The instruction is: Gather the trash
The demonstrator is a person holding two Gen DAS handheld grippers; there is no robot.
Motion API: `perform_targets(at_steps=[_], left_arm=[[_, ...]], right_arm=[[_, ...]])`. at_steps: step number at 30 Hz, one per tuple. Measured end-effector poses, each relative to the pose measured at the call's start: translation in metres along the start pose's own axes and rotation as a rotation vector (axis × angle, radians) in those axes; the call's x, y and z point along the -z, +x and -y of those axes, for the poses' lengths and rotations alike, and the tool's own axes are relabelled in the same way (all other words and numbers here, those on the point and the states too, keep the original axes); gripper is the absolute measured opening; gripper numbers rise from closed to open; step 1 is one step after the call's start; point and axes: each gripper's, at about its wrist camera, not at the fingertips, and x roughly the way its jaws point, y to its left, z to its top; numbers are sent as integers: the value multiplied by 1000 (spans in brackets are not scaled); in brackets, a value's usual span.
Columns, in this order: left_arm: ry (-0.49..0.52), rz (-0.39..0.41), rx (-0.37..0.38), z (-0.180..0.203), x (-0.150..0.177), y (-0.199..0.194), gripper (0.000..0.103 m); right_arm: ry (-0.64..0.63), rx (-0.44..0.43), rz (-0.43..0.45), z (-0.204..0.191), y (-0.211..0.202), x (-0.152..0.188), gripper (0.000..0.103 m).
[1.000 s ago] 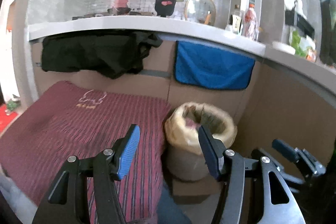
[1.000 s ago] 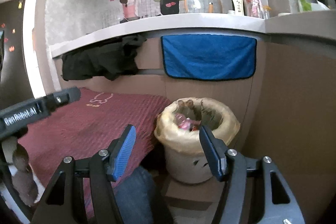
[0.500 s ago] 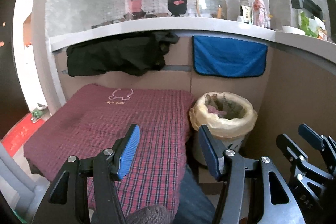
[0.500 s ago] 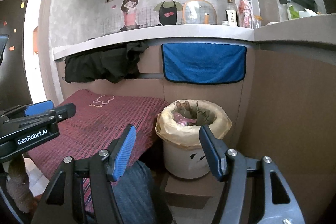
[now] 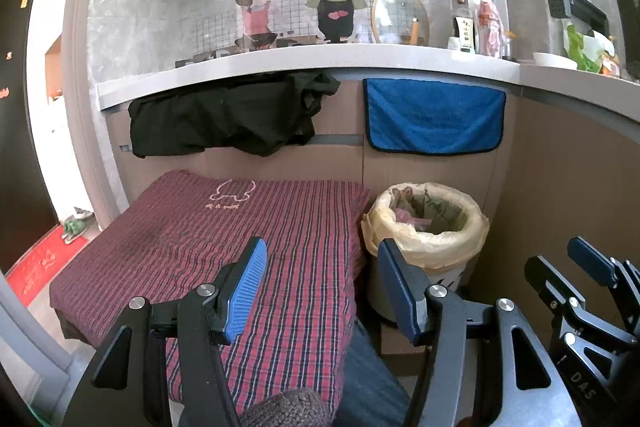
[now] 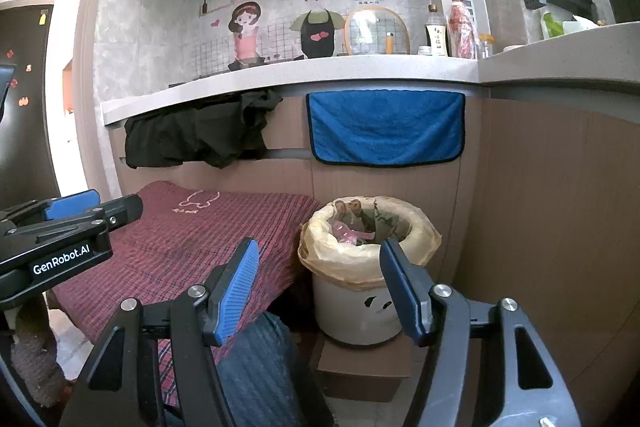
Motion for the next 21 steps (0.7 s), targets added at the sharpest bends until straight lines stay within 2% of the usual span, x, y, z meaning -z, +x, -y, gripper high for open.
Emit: perform_targets(at_steps=[21], left_arm=[[0,-1,3,-2,0,0,59]], right_arm=[[-7,-3,-7,-9,1,-1,60]])
